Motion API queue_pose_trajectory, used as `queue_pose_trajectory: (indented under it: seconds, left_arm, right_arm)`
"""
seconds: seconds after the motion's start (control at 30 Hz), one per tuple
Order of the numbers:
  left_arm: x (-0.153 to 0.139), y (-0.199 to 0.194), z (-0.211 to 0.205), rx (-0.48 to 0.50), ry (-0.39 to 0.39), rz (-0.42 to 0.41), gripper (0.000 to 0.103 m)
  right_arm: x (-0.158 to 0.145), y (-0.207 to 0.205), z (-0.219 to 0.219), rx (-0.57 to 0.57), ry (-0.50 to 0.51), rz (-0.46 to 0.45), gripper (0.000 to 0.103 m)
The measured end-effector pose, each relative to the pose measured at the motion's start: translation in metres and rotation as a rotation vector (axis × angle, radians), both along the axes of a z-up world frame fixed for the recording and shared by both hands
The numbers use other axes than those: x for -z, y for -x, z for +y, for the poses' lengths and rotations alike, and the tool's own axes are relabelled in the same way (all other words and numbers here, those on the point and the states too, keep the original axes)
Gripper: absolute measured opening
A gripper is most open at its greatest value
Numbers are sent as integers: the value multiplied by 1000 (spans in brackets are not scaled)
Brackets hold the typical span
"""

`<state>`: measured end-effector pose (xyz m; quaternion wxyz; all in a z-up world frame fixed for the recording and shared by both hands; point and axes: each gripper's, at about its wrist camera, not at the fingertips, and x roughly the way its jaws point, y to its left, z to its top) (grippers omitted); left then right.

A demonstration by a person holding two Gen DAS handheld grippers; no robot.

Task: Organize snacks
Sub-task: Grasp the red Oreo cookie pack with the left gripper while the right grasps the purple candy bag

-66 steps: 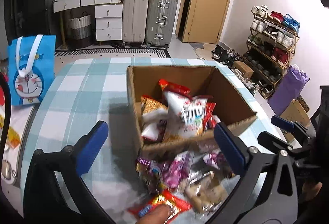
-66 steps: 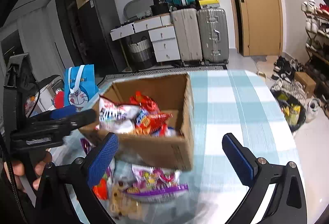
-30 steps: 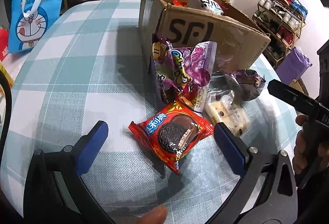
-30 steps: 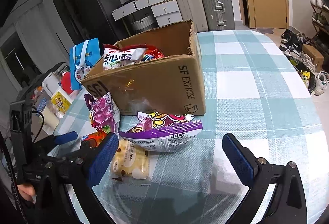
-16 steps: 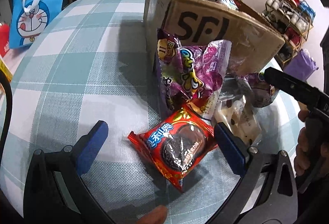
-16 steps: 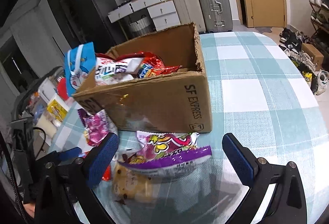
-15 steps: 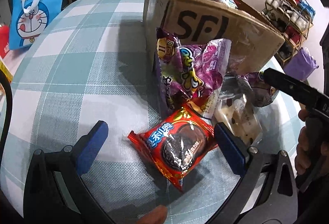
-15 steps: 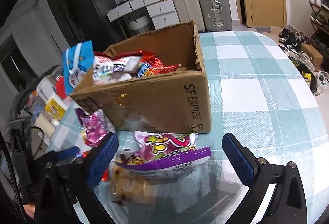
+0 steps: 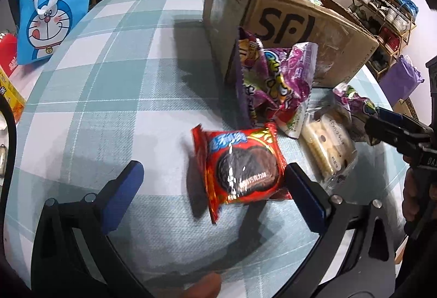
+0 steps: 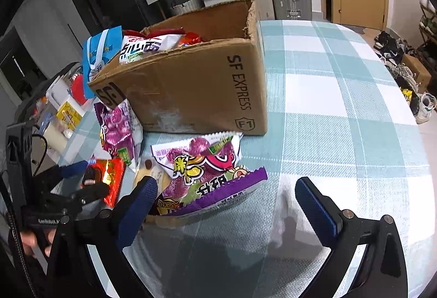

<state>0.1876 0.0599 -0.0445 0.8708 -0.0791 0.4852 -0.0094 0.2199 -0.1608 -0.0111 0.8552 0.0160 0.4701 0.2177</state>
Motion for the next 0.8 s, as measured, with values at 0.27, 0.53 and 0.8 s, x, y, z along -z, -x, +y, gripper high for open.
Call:
queue_pose_trajectory:
  seconds: [0.27, 0.53, 0.8]
  left_arm:
    - [-3, 3, 5, 0, 49, -7, 102]
    - [-1, -5, -9, -9, 16, 2, 102]
    - [0, -6, -15, 13, -6, 3, 92]
  right_arm:
    - [4, 4, 12, -54, 39, -14, 102]
    - [5, -6, 10, -45, -12, -3, 96]
    - [6, -4, 12, -95, -55, 1, 79]
